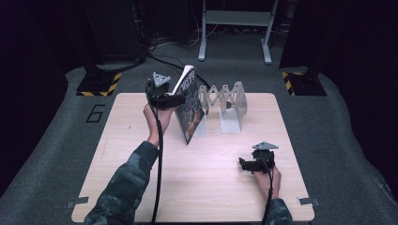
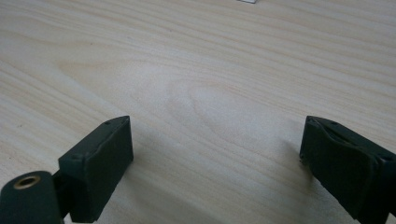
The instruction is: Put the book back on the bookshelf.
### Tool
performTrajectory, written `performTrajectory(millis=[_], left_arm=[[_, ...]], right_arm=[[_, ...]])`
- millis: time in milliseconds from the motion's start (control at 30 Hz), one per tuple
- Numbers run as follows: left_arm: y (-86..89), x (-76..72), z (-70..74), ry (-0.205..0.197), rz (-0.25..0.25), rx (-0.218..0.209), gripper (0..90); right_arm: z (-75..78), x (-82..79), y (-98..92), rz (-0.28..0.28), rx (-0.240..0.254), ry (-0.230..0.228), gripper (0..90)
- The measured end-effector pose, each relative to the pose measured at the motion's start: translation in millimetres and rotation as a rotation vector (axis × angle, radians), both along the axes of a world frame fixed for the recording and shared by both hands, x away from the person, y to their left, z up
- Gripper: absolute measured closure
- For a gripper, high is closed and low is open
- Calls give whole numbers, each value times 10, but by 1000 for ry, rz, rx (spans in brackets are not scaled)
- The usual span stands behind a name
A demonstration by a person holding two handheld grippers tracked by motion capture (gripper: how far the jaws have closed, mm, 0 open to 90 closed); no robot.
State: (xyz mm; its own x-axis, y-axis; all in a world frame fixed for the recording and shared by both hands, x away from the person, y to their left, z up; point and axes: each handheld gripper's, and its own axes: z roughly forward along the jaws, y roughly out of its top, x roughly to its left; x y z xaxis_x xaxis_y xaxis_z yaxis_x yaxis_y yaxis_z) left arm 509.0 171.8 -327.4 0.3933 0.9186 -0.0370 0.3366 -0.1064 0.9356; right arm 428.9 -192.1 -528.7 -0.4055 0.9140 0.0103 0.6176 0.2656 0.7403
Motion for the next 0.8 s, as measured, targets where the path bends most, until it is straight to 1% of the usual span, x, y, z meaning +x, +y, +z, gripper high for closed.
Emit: performTrajectory(millis=[67,100,167,200,233,333,367,433,500,533,567,600,733,800], left_arm=[[13,-56,-15,-10,3,20,155],[21,-81,-27,-10,-6,8,152],[41,-133,-44,-18,-6,13,152],[53,-157,-54,-22,-14,15,149],[60,-181,-68,-19,-20,12,149],[79,-235,-138,-19,-30,27,145],[79,-253,-170,-11,-38,25,141],[71,-277,-242,-12,-44,51,140],[64,-298,-322,1,-55,46,136],[58,-309,-365,-1,-53,50,153],[54,-323,-413,-2,-44,41,154],[52,-326,-450,1,-46,43,161],[25,-327,-659,44,-59,44,180],[14,-319,-754,56,-62,37,184]], right_arm=[[0,0,0,0,0,0,92],[1,-1,-3,5,-1,1,92],[0,-1,-2,3,-1,0,92],[1,-1,-2,4,-1,0,92],[1,-3,2,-2,1,3,92],[3,-6,1,3,6,6,92],[3,-5,0,2,1,6,93],[2,-4,1,0,0,5,93],[1,-3,4,-3,1,4,93],[1,-4,1,1,-3,5,93],[0,-3,5,-5,0,4,93],[1,-4,3,-3,-1,4,93],[0,-3,4,-4,-1,4,93],[0,-3,5,-4,0,4,93]])
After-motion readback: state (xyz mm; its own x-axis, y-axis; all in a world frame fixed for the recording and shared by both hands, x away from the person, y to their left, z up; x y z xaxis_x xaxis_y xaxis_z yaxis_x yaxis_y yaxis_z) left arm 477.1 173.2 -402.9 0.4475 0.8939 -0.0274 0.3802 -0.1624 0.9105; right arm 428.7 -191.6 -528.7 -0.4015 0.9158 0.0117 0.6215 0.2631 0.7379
